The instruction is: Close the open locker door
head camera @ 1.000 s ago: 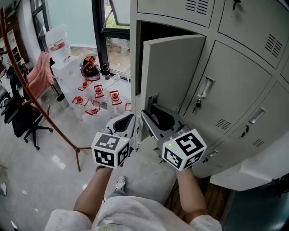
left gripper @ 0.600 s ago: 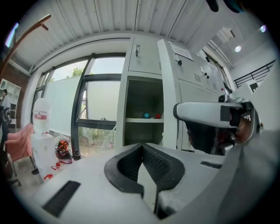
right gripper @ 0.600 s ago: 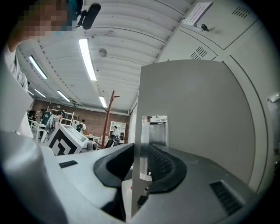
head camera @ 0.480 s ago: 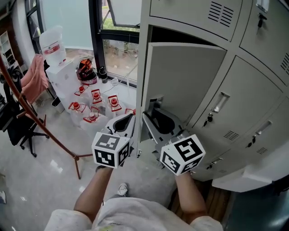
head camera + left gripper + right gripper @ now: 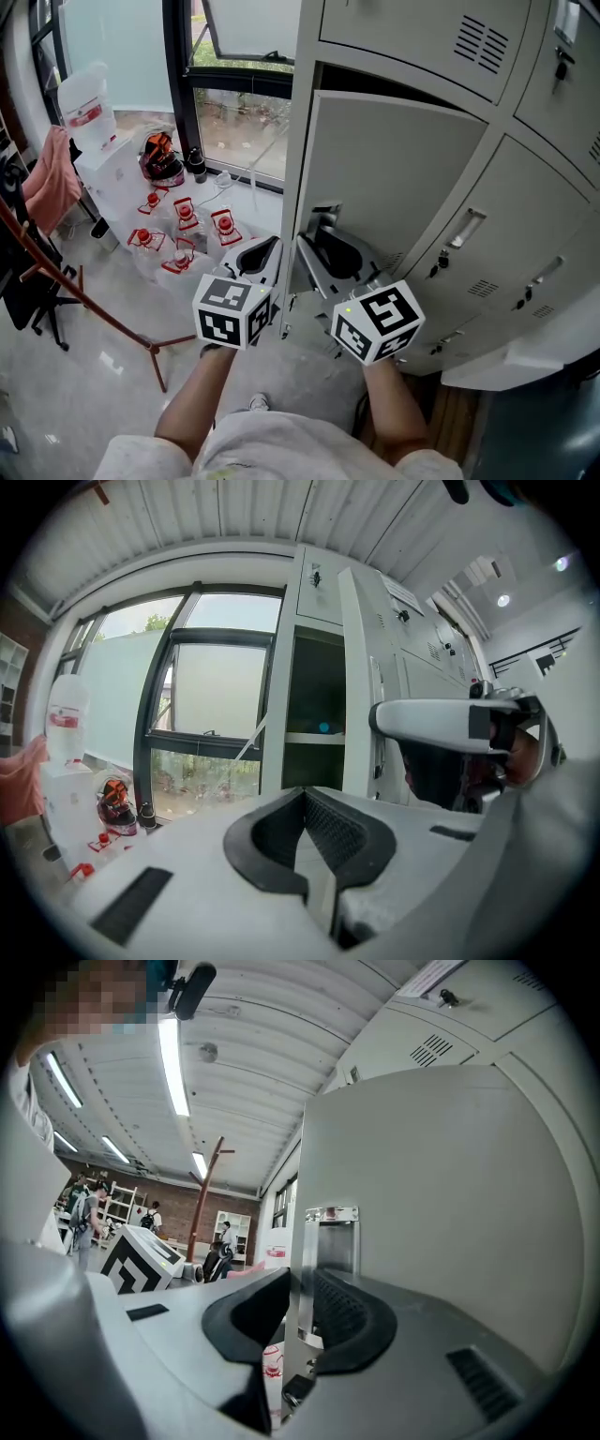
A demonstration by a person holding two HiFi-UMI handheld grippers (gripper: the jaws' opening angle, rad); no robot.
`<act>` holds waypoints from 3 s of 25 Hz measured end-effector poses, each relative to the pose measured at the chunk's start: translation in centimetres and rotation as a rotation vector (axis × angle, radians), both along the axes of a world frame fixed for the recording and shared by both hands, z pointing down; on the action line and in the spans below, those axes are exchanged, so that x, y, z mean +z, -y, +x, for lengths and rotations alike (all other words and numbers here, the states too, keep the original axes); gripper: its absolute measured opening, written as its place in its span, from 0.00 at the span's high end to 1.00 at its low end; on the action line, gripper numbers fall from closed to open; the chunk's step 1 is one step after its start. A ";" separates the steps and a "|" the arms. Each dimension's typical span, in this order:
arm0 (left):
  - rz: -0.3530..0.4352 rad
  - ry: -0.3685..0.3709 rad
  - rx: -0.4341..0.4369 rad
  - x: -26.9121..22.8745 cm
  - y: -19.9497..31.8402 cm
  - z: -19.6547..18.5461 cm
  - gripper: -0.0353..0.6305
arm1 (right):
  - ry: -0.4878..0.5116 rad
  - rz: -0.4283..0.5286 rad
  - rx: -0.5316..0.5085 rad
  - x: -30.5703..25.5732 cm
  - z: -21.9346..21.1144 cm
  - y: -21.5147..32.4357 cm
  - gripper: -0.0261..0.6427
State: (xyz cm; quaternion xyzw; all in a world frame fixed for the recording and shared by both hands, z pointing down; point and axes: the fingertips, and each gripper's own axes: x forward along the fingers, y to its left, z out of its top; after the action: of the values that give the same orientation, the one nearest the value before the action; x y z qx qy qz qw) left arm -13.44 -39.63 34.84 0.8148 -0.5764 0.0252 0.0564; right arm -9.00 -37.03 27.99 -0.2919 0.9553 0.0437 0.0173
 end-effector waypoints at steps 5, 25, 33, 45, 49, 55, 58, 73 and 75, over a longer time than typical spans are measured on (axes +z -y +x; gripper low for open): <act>0.003 -0.004 0.048 -0.1 1.9 -0.5 0.94 | -0.004 -0.006 0.058 0.0 -0.7 1.9 0.86; 0.025 -0.010 0.211 -0.3 6.9 -1.2 0.94 | -0.017 -0.008 0.261 0.1 -2.1 8.2 0.88; 0.041 -0.004 0.249 -0.6 8.0 -1.2 0.94 | -0.015 -0.007 0.334 0.0 -2.3 9.8 0.89; 0.057 -0.006 0.284 -0.9 9.2 -1.3 0.94 | -0.016 0.010 0.479 -0.1 -2.3 12.7 0.89; 0.052 -0.012 0.289 -0.3 9.5 -1.2 0.94 | -0.018 0.016 0.501 0.1 -2.3 13.4 0.89; 0.054 -0.011 0.303 -0.5 9.6 -0.5 0.94 | -0.019 0.006 0.515 0.3 -2.2 13.6 0.89; 0.061 -0.016 0.301 -0.8 9.6 -0.6 0.94 | -0.016 0.014 0.514 0.0 -2.2 13.7 0.89; 0.044 -0.013 0.282 -0.1 8.7 -1.1 0.94 | -0.039 0.001 0.516 0.7 -1.7 13.3 0.89; 0.045 -0.014 0.287 -0.1 8.6 -0.8 0.94 | -0.028 -0.012 0.494 0.8 -1.8 13.1 0.89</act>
State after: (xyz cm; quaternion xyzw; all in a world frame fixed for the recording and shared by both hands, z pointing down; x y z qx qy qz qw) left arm -14.27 -48.21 34.73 0.8902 -0.4538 0.0144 0.0379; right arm -10.83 -50.14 28.84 -0.5159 0.8554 0.0452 -0.0091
